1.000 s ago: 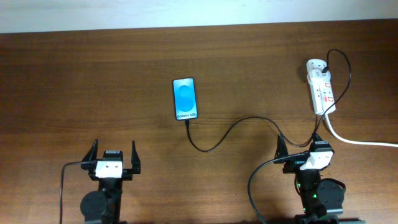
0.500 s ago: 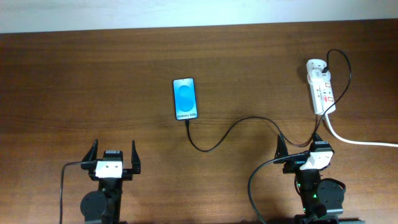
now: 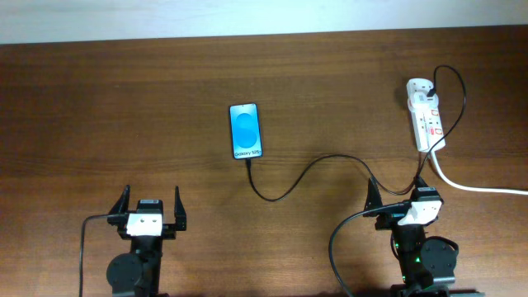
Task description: Plug charger to phone and switch on socket
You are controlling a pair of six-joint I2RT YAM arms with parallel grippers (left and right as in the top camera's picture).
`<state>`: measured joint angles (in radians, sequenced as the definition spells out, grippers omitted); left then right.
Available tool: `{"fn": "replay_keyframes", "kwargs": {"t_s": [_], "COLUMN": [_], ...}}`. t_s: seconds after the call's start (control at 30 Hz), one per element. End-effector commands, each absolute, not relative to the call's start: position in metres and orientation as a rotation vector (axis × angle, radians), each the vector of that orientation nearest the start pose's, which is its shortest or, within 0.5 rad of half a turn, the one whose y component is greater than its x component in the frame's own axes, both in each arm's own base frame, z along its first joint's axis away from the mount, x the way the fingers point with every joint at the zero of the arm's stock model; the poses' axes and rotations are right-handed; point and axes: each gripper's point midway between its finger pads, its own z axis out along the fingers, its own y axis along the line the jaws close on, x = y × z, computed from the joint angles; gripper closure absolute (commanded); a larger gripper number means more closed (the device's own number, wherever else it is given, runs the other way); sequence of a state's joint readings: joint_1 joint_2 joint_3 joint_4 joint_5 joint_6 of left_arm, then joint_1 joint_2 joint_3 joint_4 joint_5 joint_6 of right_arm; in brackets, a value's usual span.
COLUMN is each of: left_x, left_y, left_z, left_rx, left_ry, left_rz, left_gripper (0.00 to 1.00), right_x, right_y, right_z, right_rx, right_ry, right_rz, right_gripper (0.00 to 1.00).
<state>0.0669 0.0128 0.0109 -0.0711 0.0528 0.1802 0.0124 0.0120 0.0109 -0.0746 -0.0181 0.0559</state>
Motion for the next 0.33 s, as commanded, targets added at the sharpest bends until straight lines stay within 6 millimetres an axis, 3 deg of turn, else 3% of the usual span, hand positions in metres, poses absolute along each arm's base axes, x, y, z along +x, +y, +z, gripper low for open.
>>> {"fn": "replay_keyframes", "kwargs": {"t_s": [0.0,0.3], "left_x": [0.2458,0.2458], "left_y": [0.0082,0.0082], "left_z": [0.1576,0.1576], "left_rx": [0.145,0.145], "left_ry": [1.641,1.641], "left_rz": [0.159,0.159], "left_gripper": [0.01,0.01], "right_x": [0.2460,0.2460], "right_y": [0.0032,0.0032], "right_z": [0.1558,0.1558], "right_rx": [0.037,0.037], "right_ry": [1.649,1.649], "right_rz": [0.058,0.058], "right_gripper": [0.02,0.02]}}
